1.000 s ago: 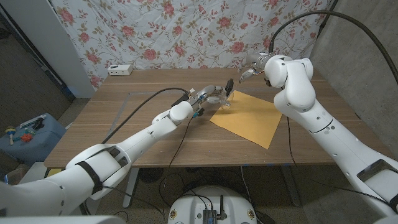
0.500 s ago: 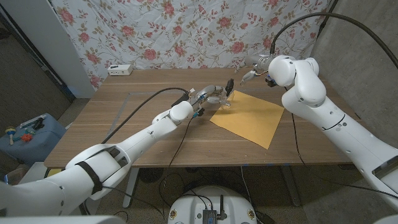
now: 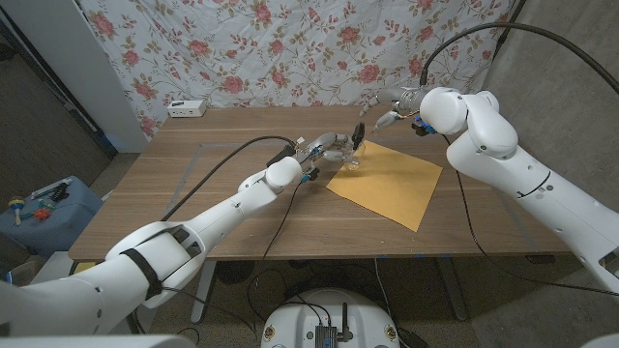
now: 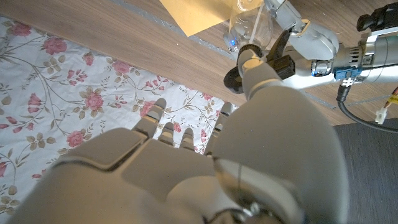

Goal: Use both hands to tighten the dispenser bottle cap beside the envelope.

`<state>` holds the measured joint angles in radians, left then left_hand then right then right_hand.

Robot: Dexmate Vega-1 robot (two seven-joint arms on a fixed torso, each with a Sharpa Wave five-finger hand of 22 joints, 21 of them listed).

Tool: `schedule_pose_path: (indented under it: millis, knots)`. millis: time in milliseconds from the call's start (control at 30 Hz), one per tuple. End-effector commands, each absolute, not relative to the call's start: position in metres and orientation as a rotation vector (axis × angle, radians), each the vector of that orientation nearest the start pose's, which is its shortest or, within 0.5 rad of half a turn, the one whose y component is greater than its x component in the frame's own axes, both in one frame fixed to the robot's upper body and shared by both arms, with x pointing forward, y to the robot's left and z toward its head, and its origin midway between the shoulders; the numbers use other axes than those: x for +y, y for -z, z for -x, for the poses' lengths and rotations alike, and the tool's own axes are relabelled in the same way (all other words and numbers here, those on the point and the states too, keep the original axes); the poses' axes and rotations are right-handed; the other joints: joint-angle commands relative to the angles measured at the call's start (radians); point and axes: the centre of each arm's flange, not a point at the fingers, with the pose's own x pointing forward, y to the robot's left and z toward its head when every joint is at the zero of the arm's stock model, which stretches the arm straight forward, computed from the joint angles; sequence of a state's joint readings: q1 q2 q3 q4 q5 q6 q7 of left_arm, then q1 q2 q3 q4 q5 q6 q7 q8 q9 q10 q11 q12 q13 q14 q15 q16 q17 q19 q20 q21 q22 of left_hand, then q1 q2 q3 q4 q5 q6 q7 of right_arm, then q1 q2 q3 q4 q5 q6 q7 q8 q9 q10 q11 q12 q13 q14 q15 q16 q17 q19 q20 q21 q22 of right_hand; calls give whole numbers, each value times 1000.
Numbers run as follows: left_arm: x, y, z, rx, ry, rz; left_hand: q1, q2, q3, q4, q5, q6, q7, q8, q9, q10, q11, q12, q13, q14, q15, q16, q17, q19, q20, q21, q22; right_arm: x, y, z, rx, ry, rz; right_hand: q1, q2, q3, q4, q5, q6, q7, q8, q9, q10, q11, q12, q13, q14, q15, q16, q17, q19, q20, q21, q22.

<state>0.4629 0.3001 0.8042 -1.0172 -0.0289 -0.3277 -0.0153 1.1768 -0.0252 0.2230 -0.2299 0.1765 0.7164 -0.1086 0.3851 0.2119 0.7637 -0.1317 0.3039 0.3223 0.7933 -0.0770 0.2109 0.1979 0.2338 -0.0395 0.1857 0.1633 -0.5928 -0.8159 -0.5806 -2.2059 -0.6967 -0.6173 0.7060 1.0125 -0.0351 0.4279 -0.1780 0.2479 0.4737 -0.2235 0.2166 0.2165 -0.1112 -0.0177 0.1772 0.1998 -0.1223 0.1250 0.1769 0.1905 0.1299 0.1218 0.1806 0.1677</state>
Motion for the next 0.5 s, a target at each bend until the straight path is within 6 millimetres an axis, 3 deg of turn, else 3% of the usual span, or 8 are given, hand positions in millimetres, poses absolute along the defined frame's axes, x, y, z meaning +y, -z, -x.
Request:
schedule_pose_path:
  millis: [33, 500]
  knots:
    - [66, -8, -683, -699, 481, -710, -86, 126, 87, 79, 8, 164, 14, 22, 3, 84, -33, 7, 210, 24, -107, 5, 5, 9, -93, -3, 1, -174, -134, -512, -409, -159, 1548, 17, 2, 8, 1, 6, 16, 0, 8, 2, -15, -7, 2, 0, -15, 5, 2, 2, -7, 1, -1, 0]
    - [67, -7, -681, -696, 475, -710, -87, 125, 89, 79, 8, 165, 14, 22, 3, 84, -34, 6, 211, 24, -108, 3, 3, 9, -92, -3, 1, -168, -132, -519, -383, -184, 1553, 49, 3, 16, 1, 7, 55, 1, 24, 5, -31, -13, 6, -2, -38, 4, 4, 2, -11, 6, 2, 0]
